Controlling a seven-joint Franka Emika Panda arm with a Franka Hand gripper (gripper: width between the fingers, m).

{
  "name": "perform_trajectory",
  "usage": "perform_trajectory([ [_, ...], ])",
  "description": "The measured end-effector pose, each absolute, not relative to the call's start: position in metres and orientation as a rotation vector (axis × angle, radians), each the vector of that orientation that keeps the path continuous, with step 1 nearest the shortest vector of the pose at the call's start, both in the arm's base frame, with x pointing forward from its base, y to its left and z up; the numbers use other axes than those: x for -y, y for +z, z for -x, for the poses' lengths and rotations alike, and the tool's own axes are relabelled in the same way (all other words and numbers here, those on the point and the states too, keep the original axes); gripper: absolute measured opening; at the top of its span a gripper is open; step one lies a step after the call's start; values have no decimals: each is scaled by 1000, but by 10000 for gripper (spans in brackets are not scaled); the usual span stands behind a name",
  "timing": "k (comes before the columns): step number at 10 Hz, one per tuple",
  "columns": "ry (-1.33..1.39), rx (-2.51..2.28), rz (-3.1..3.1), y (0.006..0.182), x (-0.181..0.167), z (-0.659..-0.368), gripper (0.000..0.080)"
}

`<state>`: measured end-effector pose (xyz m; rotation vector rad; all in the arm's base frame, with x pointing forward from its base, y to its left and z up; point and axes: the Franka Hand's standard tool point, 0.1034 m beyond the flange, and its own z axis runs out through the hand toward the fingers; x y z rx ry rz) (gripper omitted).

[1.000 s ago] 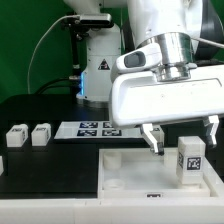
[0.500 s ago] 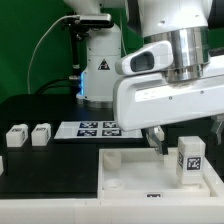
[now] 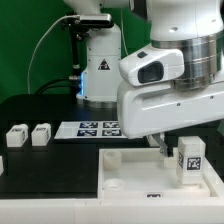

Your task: Assemble one leg

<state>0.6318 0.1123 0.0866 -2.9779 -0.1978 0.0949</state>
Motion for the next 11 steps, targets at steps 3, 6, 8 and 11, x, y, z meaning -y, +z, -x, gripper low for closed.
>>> perform_trajectory([
  [3, 82, 240, 2974, 87, -112, -634, 440],
  [6, 88, 178, 2978, 86, -112, -634, 295],
  [8, 105, -68, 2984, 86, -113, -634, 295],
  [11, 142, -788, 2900, 85, -111, -635, 295],
])
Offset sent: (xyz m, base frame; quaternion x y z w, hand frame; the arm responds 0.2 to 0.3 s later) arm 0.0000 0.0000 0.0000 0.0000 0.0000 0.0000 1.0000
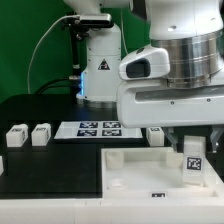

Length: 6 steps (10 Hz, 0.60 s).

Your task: Assemble one leg

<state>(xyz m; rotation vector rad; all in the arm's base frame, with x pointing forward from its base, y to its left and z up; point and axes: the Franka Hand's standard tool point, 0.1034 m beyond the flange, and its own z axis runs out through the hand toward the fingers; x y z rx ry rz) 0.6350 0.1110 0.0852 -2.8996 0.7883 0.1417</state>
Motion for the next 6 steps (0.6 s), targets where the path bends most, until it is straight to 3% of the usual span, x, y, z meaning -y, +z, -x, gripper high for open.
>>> perform_trajectory([
  [4, 190, -1505, 2629, 84, -108, -635, 295],
  [6, 194, -1602, 2577, 84, -109, -635, 295],
])
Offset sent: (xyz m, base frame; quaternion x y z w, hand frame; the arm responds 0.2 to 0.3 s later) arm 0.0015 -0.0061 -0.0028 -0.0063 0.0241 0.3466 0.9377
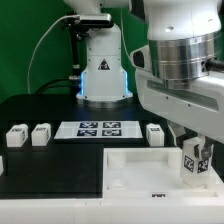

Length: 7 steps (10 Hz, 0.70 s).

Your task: Assemble one leg

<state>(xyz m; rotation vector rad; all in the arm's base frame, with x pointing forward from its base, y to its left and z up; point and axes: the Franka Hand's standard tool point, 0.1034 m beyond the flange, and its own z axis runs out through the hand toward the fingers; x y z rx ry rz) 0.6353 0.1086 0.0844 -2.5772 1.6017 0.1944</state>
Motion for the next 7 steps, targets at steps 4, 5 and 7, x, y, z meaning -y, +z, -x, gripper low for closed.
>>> perform_trajectory([
  [4, 176, -1289, 2739, 84, -110, -634, 513],
  [5, 162, -1046, 2831, 84, -111, -634, 621],
  [7, 135, -618, 2939, 84, -114, -634, 641],
])
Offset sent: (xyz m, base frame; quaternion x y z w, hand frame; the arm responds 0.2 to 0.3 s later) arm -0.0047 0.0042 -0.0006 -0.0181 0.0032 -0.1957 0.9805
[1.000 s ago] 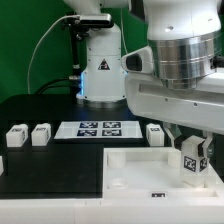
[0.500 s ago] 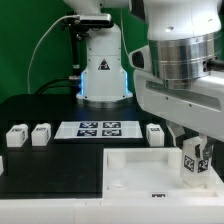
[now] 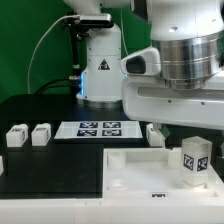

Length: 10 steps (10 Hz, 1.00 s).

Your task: Assemble one leg

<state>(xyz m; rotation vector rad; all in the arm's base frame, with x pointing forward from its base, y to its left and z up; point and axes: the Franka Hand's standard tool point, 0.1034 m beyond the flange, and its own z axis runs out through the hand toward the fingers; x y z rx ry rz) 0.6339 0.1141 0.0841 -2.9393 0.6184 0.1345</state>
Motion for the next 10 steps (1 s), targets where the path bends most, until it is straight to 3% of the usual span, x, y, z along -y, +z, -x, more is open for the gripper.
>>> perform_trajectory([
  [6, 39, 424, 2977, 81, -113, -634, 649],
  [7, 44, 384, 2982, 81, -113, -633, 527],
  [8, 45, 384, 2983, 80, -113, -633, 527],
  [10, 46, 384, 2983, 80, -113, -633, 289],
])
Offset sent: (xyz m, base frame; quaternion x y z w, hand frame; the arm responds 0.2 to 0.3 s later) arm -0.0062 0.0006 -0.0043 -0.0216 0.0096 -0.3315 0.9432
